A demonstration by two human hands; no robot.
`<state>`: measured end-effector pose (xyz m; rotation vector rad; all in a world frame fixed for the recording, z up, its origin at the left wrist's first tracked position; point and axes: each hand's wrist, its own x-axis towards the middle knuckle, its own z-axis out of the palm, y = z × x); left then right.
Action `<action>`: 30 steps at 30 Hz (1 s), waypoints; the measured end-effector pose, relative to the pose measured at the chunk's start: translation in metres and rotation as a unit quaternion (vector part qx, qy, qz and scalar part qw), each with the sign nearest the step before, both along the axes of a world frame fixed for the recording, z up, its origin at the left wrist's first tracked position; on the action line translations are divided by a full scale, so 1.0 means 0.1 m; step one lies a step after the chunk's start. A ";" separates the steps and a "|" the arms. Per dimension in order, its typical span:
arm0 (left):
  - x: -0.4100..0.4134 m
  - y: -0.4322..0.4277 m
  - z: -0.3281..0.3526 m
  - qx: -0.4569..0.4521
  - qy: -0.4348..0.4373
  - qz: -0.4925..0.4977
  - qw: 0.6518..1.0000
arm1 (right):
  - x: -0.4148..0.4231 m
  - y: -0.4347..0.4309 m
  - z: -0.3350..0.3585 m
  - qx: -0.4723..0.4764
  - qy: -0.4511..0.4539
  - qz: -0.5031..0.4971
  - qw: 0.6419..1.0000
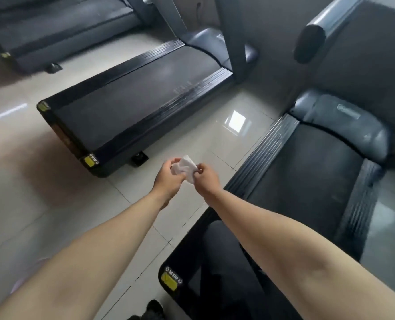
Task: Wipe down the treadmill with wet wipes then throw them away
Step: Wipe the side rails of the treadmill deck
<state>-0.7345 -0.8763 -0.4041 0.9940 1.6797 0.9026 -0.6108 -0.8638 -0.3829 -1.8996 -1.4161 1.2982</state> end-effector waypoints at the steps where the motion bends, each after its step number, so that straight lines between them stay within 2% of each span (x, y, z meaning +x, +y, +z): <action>1: -0.05 -0.16 0.00 -0.003 -0.011 -0.010 1.000 | -0.03 -0.18 0.03 -0.004 0.003 -0.016 1.000; 9: -0.20 -1.10 0.07 -0.025 0.003 -0.040 0.999 | -0.08 -1.37 0.21 -0.012 -0.016 -0.092 0.996; 13: -0.18 -1.50 0.08 -0.043 -0.007 -0.091 0.995 | -0.03 -1.85 0.18 -0.022 0.002 -0.138 0.990; 22: -0.32 -2.49 0.05 -0.014 -0.003 -0.173 0.985 | -0.31 -3.00 -0.03 -0.020 0.040 -0.237 0.971; 26: -0.45 -2.99 0.10 -0.025 -0.039 -0.186 0.982 | -0.45 -3.64 -0.06 -0.016 0.040 -0.262 0.964; 30: -0.54 -3.26 0.17 -0.010 -0.069 -0.252 0.965 | -0.61 -3.95 -0.03 -0.036 0.103 -0.269 0.957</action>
